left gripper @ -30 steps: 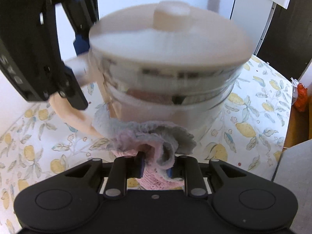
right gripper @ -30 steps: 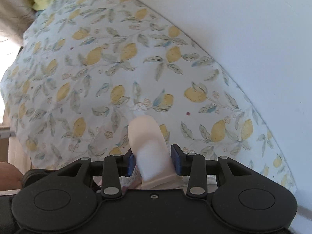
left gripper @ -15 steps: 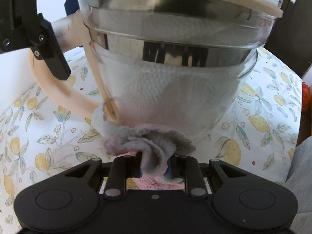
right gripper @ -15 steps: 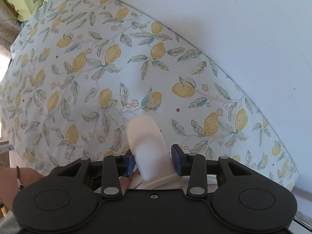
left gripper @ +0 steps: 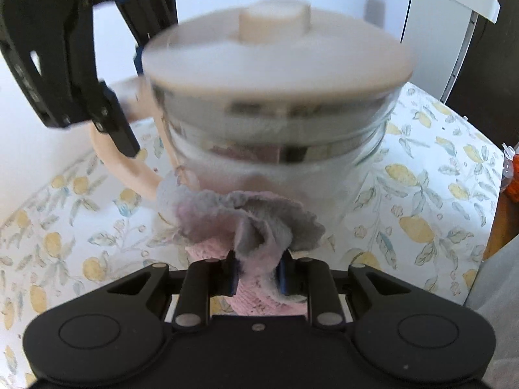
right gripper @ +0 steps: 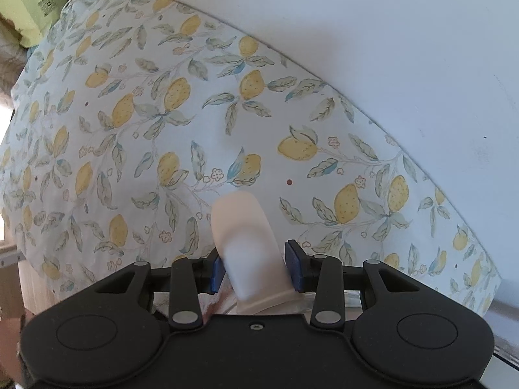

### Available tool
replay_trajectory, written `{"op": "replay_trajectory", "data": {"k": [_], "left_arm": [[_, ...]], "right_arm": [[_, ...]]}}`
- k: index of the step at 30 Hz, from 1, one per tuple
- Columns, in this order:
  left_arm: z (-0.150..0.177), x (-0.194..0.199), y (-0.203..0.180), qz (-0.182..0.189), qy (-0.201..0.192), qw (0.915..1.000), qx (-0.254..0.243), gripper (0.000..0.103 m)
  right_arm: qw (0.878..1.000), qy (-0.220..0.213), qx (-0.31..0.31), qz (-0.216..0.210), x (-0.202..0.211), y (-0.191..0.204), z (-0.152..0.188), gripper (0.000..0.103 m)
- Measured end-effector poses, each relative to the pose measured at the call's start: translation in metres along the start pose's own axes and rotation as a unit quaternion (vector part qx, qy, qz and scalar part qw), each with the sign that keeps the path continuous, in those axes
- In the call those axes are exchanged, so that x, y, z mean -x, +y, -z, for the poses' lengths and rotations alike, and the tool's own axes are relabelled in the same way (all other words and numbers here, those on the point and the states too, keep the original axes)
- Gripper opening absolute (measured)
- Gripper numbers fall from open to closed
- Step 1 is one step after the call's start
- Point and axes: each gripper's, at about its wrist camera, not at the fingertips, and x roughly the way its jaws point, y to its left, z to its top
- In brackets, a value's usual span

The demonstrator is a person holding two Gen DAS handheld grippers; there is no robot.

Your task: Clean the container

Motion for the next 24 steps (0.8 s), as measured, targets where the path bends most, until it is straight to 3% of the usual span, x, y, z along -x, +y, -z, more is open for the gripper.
{"op": "replay_trajectory", "data": {"k": [8,24], "left_arm": [[-0.015,0.018,-0.003,-0.012,-0.020,0.9997,-0.011,0.022],[-0.015,-0.020,-0.006,0.008,0.017,0.9995,-0.026,0.022]], "right_arm": [[1.000,-0.004,-0.020,-0.002,-0.001,-0.014,-0.001,0.044],[0.999,-0.016,-0.035,0.003,0.000,-0.037,0.003,0.042]]}}
